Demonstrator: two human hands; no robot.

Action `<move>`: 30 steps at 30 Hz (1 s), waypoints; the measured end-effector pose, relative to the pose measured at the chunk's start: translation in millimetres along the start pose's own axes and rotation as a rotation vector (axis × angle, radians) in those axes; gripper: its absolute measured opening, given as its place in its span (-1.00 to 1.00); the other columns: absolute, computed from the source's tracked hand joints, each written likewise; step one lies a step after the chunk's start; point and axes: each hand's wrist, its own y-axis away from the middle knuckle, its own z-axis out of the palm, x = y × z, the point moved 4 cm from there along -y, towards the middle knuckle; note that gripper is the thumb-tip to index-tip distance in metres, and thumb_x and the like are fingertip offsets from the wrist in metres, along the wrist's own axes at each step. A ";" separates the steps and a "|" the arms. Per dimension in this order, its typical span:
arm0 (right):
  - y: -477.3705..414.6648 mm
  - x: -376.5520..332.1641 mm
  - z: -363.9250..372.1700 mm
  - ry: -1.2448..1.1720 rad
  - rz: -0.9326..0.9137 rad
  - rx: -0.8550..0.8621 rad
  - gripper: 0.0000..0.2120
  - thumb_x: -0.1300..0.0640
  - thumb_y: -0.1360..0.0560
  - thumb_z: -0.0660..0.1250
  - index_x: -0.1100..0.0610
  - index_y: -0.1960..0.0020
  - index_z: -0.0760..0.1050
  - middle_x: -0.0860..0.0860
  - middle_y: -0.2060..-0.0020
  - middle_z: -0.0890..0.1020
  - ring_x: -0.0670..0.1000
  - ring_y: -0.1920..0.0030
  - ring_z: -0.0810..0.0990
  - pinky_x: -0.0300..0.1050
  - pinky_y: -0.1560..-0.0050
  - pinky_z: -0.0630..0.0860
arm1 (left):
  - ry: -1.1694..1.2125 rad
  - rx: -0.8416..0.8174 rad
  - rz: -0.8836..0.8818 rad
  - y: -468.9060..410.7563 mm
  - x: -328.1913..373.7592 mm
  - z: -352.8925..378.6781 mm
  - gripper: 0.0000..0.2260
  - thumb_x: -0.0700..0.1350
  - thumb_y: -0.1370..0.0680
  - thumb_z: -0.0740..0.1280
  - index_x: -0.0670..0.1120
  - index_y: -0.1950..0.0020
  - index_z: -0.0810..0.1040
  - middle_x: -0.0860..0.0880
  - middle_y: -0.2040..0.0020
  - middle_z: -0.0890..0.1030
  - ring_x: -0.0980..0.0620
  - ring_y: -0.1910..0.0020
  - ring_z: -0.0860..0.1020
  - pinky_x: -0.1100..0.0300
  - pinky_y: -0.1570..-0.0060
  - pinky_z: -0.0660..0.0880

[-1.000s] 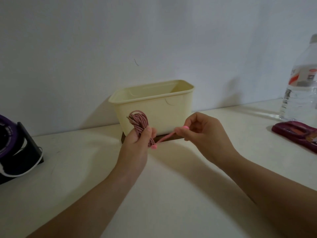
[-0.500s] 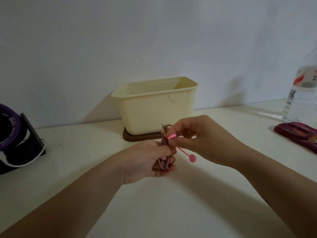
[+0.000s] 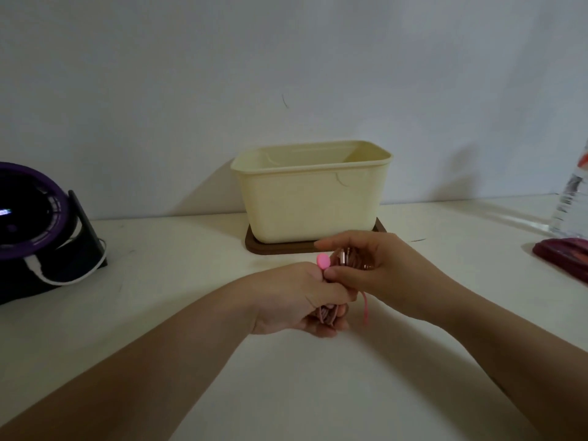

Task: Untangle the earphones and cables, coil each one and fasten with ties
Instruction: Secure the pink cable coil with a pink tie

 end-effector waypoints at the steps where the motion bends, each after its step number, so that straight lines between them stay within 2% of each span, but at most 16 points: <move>1: -0.3 1.3 -0.9 -0.021 0.017 0.002 -0.70 0.20 -0.43 0.44 -0.06 -0.10 0.53 -0.18 0.33 0.65 -0.21 0.32 0.59 -0.40 0.21 0.47 | 0.008 -0.005 0.011 -0.5 -0.2 -0.4 -0.88 -0.16 -0.59 0.23 -0.10 0.13 0.49 0.00 0.27 0.48 0.15 0.29 0.55 0.29 0.14 0.55; 4: -1.1 5.2 -5.9 -0.072 0.066 0.040 -0.60 0.19 -0.38 0.48 -0.06 -0.16 0.49 -0.08 0.25 0.69 -0.13 0.20 0.66 -0.30 0.10 0.55 | 0.067 -0.043 0.047 -2.0 -0.9 -1.3 -0.91 -0.16 -0.59 0.24 -0.13 0.07 0.49 0.00 0.26 0.50 0.14 0.26 0.57 0.23 0.07 0.56; 7: -0.8 5.1 -7.9 -0.116 0.087 0.072 -0.64 0.21 -0.38 0.48 -0.02 -0.12 0.51 0.00 0.22 0.70 0.02 0.15 0.68 -0.16 0.05 0.61 | 0.178 -0.112 0.068 -2.3 -1.2 -0.7 -0.90 -0.14 -0.59 0.25 -0.15 0.06 0.49 -0.03 0.25 0.50 0.08 0.24 0.59 0.14 0.02 0.55; 9: -0.8 4.4 -8.2 -0.132 0.085 0.084 -0.67 0.21 -0.38 0.47 0.03 -0.11 0.52 -0.01 0.23 0.70 0.01 0.20 0.67 -0.15 0.10 0.61 | 0.298 -0.149 0.037 -0.9 -0.2 -1.7 -0.84 -0.06 -0.52 0.23 -0.13 0.03 0.51 -0.03 0.25 0.49 0.06 0.25 0.58 0.12 0.03 0.54; 11: -0.9 3.8 -8.9 -0.138 0.072 0.103 -0.71 0.21 -0.38 0.47 0.03 -0.06 0.54 -0.04 0.25 0.70 -0.06 0.23 0.66 -0.19 0.12 0.62 | 0.386 -0.166 0.007 -1.0 0.6 -2.8 -0.74 0.01 -0.54 0.15 -0.12 -0.01 0.52 -0.03 0.24 0.46 0.04 0.23 0.57 0.08 0.00 0.52; 14: -1.1 2.6 -9.3 -0.122 0.032 0.156 -0.76 0.22 -0.39 0.48 0.00 0.01 0.55 -0.06 0.26 0.69 -0.10 0.27 0.65 -0.28 0.16 0.58 | 0.469 -0.062 -0.010 -5.6 -1.3 -4.2 -0.64 0.02 -0.64 0.01 -0.21 -0.03 0.46 -0.07 0.23 0.41 0.02 0.28 0.56 0.05 0.03 0.58; 17: -0.8 2.8 -10.3 -0.065 0.000 0.238 -0.78 0.20 -0.38 0.49 -0.01 0.04 0.56 -0.07 0.26 0.68 -0.17 0.28 0.62 -0.35 0.19 0.53 | 0.515 0.026 0.039 -9.6 -2.8 -3.0 -0.71 0.05 -0.64 0.09 -0.17 -0.01 0.40 -0.10 0.26 0.45 0.01 0.32 0.54 -0.01 0.01 0.57; 21: 0.4 0.0 -13.4 -0.055 -0.025 0.297 -0.79 0.19 -0.37 0.49 -0.03 0.06 0.56 -0.05 0.24 0.67 -0.15 0.27 0.61 -0.34 0.21 0.50 | 0.577 0.113 0.120 -11.4 -1.3 -4.1 -0.68 0.03 -0.61 0.17 -0.20 0.17 0.45 -0.11 0.28 0.49 0.04 0.33 0.56 0.09 0.13 0.60; 23: 1.7 -2.6 -14.3 -0.081 -0.033 0.304 -0.80 0.21 -0.38 0.48 -0.02 0.07 0.56 -0.04 0.25 0.67 -0.12 0.31 0.62 -0.28 0.28 0.53 | 0.625 0.144 0.143 -11.2 -0.2 -2.6 -0.71 0.02 -0.59 0.19 -0.21 0.07 0.46 -0.12 0.27 0.50 0.06 0.36 0.57 0.18 0.27 0.59; 25: 2.8 -4.3 -13.8 -0.089 -0.034 0.302 -0.80 0.21 -0.38 0.48 -0.02 0.08 0.56 -0.05 0.26 0.67 -0.09 0.33 0.63 -0.22 0.35 0.55 | 0.671 0.164 0.157 -10.7 1.4 -0.5 -0.73 0.02 -0.57 0.23 -0.19 0.00 0.46 -0.10 0.30 0.48 0.08 0.38 0.55 0.21 0.30 0.57; 28: 2.9 -6.0 -14.2 -0.068 -0.057 0.316 -0.82 0.22 -0.38 0.48 0.02 0.08 0.58 -0.07 0.29 0.67 -0.11 0.31 0.64 -0.26 0.26 0.55 | 0.733 0.184 0.178 -10.1 4.0 1.3 -0.70 0.03 -0.55 0.27 -0.20 0.19 0.50 -0.07 0.38 0.42 0.06 0.39 0.50 0.20 0.31 0.58; 30: 3.2 -6.8 -15.4 -0.081 -0.069 0.328 -0.83 0.22 -0.38 0.48 0.02 0.08 0.57 -0.06 0.27 0.68 -0.10 0.28 0.64 -0.26 0.20 0.55 | 0.746 0.207 0.199 -9.7 5.7 3.0 -0.69 0.04 -0.54 0.28 -0.20 0.22 0.50 -0.08 0.38 0.41 0.04 0.39 0.50 0.20 0.34 0.56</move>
